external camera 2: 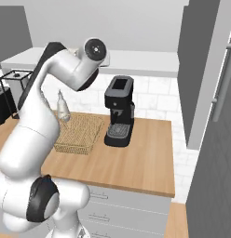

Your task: Open the cabinet, pick up the bread from the cabinet and place it in the basket. Then move the basket to the dining counter.

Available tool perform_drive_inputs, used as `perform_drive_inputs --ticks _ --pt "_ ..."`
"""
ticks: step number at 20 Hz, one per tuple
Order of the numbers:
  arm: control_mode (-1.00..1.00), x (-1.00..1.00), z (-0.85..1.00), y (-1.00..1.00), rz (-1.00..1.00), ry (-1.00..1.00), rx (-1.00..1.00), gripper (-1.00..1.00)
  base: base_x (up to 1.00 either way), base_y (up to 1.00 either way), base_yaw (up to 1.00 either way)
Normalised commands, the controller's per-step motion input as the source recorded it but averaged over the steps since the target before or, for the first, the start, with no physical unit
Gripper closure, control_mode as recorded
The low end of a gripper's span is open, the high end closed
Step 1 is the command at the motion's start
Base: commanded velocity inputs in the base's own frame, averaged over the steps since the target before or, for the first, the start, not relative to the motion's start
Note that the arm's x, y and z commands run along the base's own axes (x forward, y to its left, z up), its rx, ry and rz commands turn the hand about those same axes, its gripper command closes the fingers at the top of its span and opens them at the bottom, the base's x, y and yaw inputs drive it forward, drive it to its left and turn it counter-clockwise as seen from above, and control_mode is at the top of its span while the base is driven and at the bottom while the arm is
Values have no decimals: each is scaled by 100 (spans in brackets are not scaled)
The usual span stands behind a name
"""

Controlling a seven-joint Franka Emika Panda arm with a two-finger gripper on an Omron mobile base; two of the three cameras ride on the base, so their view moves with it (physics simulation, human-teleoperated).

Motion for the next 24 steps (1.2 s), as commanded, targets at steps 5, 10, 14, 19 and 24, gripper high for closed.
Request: perform_drive_inputs --ticks 5,10,14,19,24 --pt "-100 -100 -34 16 -12 28 5 100 0 0 0" --pt "-100 -69 -100 52 -8 18 0 100 0 0 0" --pt "-100 -2 -100 72 -10 33 -1 100 0 0 0" --pt "-100 47 -100 42 -9 40 0 100 0 0 0" --pt "-100 70 -100 1 -4 37 0 100 0 0 0"
